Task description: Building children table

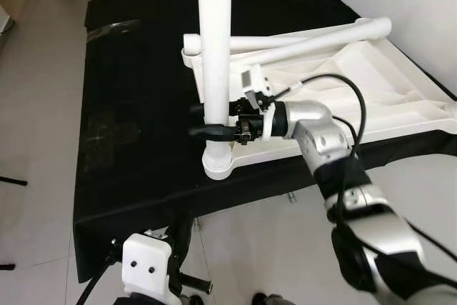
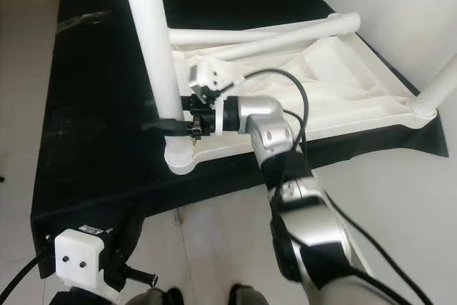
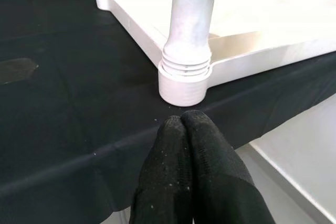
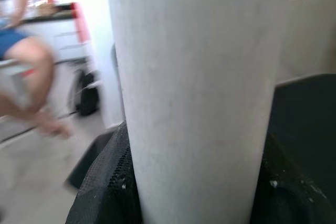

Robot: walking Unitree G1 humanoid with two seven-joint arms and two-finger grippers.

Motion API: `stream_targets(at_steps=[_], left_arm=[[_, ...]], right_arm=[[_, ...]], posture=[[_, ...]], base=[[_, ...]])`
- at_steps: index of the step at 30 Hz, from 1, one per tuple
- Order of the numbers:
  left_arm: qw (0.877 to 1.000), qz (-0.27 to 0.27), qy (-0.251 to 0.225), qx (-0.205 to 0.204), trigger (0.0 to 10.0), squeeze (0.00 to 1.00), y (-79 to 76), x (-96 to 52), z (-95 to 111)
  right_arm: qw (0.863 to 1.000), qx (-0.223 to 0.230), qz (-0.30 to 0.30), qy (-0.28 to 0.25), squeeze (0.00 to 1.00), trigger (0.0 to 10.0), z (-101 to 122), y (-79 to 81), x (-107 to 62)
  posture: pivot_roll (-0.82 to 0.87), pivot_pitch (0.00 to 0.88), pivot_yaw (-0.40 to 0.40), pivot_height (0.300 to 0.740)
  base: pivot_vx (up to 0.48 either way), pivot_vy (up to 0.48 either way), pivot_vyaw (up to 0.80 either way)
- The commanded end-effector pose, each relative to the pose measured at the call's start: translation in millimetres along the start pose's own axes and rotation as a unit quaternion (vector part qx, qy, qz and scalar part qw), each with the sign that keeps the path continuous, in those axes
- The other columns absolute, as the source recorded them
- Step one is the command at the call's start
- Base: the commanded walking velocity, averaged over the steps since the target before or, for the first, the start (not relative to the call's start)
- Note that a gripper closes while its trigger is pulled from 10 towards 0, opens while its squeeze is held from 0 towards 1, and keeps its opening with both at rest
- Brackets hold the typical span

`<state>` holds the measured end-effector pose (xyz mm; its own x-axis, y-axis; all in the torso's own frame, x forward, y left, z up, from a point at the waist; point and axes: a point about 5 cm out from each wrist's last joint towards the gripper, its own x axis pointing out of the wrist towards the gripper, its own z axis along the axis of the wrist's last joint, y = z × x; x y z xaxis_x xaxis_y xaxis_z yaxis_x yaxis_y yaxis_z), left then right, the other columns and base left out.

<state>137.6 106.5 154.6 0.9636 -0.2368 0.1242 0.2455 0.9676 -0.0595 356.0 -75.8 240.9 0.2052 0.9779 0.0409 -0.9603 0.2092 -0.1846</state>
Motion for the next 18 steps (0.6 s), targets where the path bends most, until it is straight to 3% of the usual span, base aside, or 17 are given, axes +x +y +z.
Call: stream_targets(at_steps=[1, 2, 3, 4, 5, 6, 8, 10, 13, 14, 15, 16, 18], left_arm=[[1.000, -0.001, 0.009, -0.004, 10.0, 0.00, -0.9, -2.3, -3.2], [1.000, -0.001, 0.009, -0.003, 10.0, 0.00, 0.0, -2.5, -3.1], [1.000, -0.001, 0.009, -0.003, 10.0, 0.00, 0.6, -2.6, -3.0], [1.000, -0.001, 0.008, -0.003, 10.0, 0.00, 1.3, -1.5, -2.8], [1.000, -0.001, 0.008, -0.003, 10.0, 0.00, 1.3, -1.5, -2.8], [1.000, -0.002, 0.008, -0.003, 10.0, 0.00, 1.7, -0.7, -2.6], [1.000, -0.004, 0.009, -0.004, 10.0, 0.00, 3.0, 0.8, -4.3], [1.000, -0.005, 0.010, -0.005, 10.0, 0.00, 3.5, 2.0, -5.8], [1.000, -0.006, 0.010, -0.006, 10.0, 0.00, 3.5, 2.9, -6.5], [1.000, -0.005, 0.009, -0.005, 10.0, 0.00, 3.7, 3.4, -6.7], [1.000, -0.005, 0.009, -0.005, 10.0, 0.00, 3.7, 3.4, -6.7], [1.000, -0.003, 0.008, -0.004, 10.0, 0.00, 3.9, 3.6, -6.7], [1.000, 0.001, 0.006, -0.003, 10.0, 0.00, 4.6, 3.9, -6.6]], right_arm=[[0.996, 0.032, -0.074, 0.030, 0.00, 0.0, -16.7, -1.3, -7.2], [0.959, 0.032, -0.272, 0.072, 0.00, 0.0, -34.3, -0.8, -11.8], [0.903, 0.025, -0.417, 0.103, 0.00, 0.0, -44.7, 1.4, -23.6], [0.891, 0.015, -0.439, 0.114, 0.00, 0.0, -53.6, 20.4, -19.5], [0.891, 0.015, -0.439, 0.114, 0.00, 0.0, -53.6, 20.4, -19.5], [0.893, 0.011, -0.435, 0.115, 0.00, 0.0, -57.2, 34.4, -14.6], [0.924, 0.042, -0.368, 0.094, 0.00, 0.0, -62.1, 50.9, 15.4], [0.930, 0.056, -0.353, 0.088, 0.00, 0.0, -61.4, 52.9, 31.1], [0.934, 0.054, -0.342, 0.086, 0.00, 0.0, -59.9, 52.7, 37.1], [0.936, 0.053, -0.339, 0.086, 0.00, 4.3, -57.6, 51.0, 39.2], [0.936, 0.053, -0.339, 0.086, 0.00, 4.3, -57.6, 51.0, 39.2], [0.941, 0.053, -0.324, 0.082, 0.00, 10.0, -54.9, 50.1, 42.0], [0.949, 0.064, -0.301, 0.064, 0.00, 10.0, -47.7, 50.1, 46.7]], posture=[[-0.04, 0.211, -0.029, 0.740], [-0.05, 0.213, -0.031, 0.740], [-0.05, 0.213, -0.031, 0.740], [-0.04, 0.213, -0.012, 0.740], [-0.04, 0.213, -0.012, 0.740], [-0.04, 0.213, -0.012, 0.740], [-0.05, 0.195, -0.006, 0.740], [-0.06, 0.184, -0.009, 0.740], [-0.05, 0.182, -0.012, 0.740], [-0.05, 0.177, -0.017, 0.740], [-0.05, 0.177, -0.017, 0.740], [-0.05, 0.176, -0.017, 0.740], [-0.04, 0.176, -0.017, 0.740]], base=[[0.000, 0.000, 0.00], [0.000, 0.000, 0.00], [0.000, 0.000, 0.00], [0.000, 0.000, 0.00], [0.000, 0.000, 0.00], [0.000, 0.000, 0.00], [0.000, 0.000, 0.00], [0.000, 0.000, 0.00], [0.000, 0.000, 0.00], [0.000, 0.000, 0.00], [0.000, 0.000, 0.00], [0.000, 0.000, 0.00], [0.000, 0.000, 0.00]])
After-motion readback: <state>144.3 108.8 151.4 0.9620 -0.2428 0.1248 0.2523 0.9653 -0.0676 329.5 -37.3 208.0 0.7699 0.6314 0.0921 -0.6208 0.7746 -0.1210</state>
